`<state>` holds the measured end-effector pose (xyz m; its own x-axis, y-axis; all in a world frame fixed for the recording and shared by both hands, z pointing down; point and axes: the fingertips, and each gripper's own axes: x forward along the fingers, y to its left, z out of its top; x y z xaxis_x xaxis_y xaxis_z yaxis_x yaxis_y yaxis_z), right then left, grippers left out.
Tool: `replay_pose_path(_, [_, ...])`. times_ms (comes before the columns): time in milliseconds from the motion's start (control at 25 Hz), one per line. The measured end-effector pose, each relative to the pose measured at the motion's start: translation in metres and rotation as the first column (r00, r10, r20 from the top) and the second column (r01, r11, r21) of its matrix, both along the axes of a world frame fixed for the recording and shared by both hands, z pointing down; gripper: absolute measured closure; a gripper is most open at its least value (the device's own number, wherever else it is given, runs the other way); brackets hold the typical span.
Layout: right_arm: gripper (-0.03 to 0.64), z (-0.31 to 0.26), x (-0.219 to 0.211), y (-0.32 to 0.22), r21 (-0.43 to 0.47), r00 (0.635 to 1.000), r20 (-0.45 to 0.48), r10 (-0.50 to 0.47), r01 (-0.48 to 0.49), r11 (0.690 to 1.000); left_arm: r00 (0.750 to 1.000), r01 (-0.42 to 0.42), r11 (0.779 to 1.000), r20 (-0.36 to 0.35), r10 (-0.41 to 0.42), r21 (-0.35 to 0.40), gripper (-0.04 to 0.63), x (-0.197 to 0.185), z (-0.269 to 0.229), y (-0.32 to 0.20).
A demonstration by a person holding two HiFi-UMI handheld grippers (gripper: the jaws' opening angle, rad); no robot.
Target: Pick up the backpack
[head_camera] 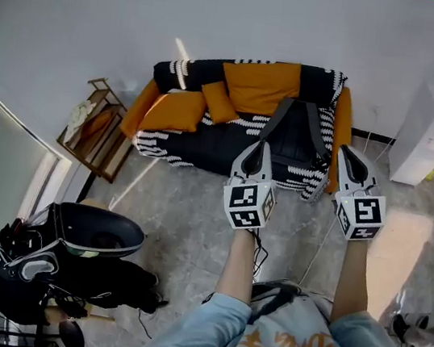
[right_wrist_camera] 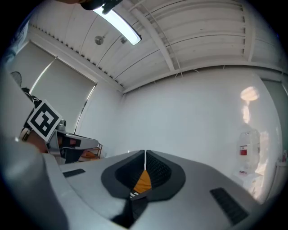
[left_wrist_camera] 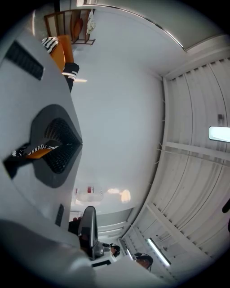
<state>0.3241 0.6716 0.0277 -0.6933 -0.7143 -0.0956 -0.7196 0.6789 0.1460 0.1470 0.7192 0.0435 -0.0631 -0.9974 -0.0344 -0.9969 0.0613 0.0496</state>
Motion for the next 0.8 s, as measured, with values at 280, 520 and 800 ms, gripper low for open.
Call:
replay_pose_path(280, [0.584, -0.008, 0.014, -0.012, 0.007, 1.0, 0.016, -0.009, 0.009, 1.0, 1.0, 0.006, 1.0, 0.024, -0.007, 0.022, 0.574, 0.01, -0.012, -0.007])
replay_pose_path(520, [0.584, -0.01, 0.019, -0.01, 0.014, 1.0, 0.001, -0.031, 0.031, 0.999, 1.0, 0.018, 0.999, 0.006, -0.018, 0.031, 0.574, 0.014, -0.012, -0.003])
replay_pose_path(800, [0.584, -0.001, 0.019, -0.012, 0.01, 0.997, -0.026, -0.068, 0.068, 0.998, 0.998, 0.053, 0.998, -0.027, -0.052, 0.035, 0.574, 0.009, -0.004, 0.001])
